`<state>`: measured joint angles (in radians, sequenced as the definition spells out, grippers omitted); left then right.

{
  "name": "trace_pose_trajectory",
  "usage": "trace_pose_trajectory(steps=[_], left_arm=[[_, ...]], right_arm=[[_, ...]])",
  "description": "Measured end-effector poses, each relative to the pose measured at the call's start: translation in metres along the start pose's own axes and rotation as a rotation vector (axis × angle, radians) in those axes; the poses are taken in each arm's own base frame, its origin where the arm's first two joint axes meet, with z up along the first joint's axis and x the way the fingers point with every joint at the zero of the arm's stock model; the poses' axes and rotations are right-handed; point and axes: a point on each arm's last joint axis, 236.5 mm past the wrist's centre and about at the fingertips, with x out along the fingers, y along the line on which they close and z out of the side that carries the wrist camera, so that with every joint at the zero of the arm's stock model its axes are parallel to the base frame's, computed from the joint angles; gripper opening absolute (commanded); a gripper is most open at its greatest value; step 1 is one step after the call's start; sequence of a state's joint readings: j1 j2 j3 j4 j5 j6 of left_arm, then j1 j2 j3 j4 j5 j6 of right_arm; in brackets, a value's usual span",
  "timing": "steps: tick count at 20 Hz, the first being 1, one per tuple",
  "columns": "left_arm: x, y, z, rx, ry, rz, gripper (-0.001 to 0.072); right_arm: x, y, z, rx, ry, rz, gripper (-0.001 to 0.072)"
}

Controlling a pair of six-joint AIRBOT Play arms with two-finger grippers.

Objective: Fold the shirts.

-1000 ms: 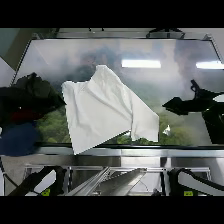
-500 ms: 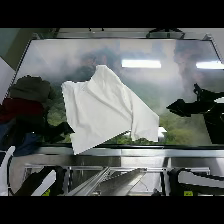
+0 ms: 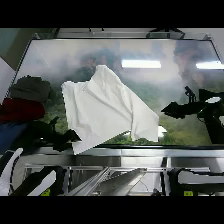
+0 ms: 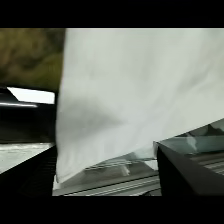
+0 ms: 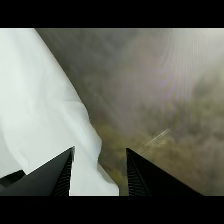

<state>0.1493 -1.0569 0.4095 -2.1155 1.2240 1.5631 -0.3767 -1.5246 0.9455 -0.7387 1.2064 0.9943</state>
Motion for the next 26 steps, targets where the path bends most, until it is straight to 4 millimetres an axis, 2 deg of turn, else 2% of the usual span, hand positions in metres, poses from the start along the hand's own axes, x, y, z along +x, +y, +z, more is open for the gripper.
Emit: trace_pose_trajectory(steps=[1, 3, 4, 5, 8, 10, 15, 19, 21, 23, 24, 26], left_arm=[[0.005, 0.0, -0.002, 0.005, 0.027, 0.01, 0.0345], [0.012, -0.004, -0.003, 0.041, 0.075, 0.03, 0.0336], [0.015, -0.008, -0.002, 0.059, 0.093, 0.038, 0.0236], [0.016, -0.012, 0.002, 0.085, 0.096, 0.047, 0.001], [0.012, -0.03, 0.028, 0.179, 0.03, 0.071, 0.0014], [0.003, -0.042, 0.039, 0.227, -0.004, 0.079, 0.0014], [-0.037, -0.031, 0.068, 0.232, -0.128, 0.182, 0.0014], [-0.065, -0.024, 0.08, 0.215, -0.211, 0.195, 0.0014], [-0.073, -0.022, 0.083, 0.213, -0.239, 0.194, 0.0014], [-0.084, -0.026, 0.085, 0.225, -0.272, 0.169, 0.0014], [-0.095, -0.036, 0.088, 0.242, -0.307, 0.131, 0.0013], [-0.13, -0.071, 0.091, 0.302, -0.41, 0.022, 0.0014]], right_arm=[[0.0, 0.0, -0.002, -0.002, 0.009, -0.001, 0.0383], [0.001, 0.001, -0.006, -0.004, 0.028, 0.003, 0.0384], [0.001, 0.001, -0.008, -0.004, 0.034, 0.005, 0.0384], [0.001, 0.002, -0.009, -0.004, 0.04, 0.009, 0.0384], [0.002, 0.003, -0.013, -0.005, 0.059, 0.011, 0.0383], [0.006, 0.005, -0.018, -0.007, 0.075, 0.014, 0.0383], [0.035, 0.017, -0.04, -0.032, 0.175, 0.027, 0.0376], [0.062, 0.026, -0.047, -0.074, 0.211, 0.023, 0.0034], [0.065, 0.038, -0.041, -0.105, 0.197, 0.053, 0.0019], [0.058, 0.057, -0.033, -0.138, 0.18, 0.098, 0.0019], [0.049, 0.072, -0.025, -0.164, 0.156, 0.13, 0.0019], [0.013, 0.113, -0.004, -0.246, 0.07, 0.201, 0.0019]])
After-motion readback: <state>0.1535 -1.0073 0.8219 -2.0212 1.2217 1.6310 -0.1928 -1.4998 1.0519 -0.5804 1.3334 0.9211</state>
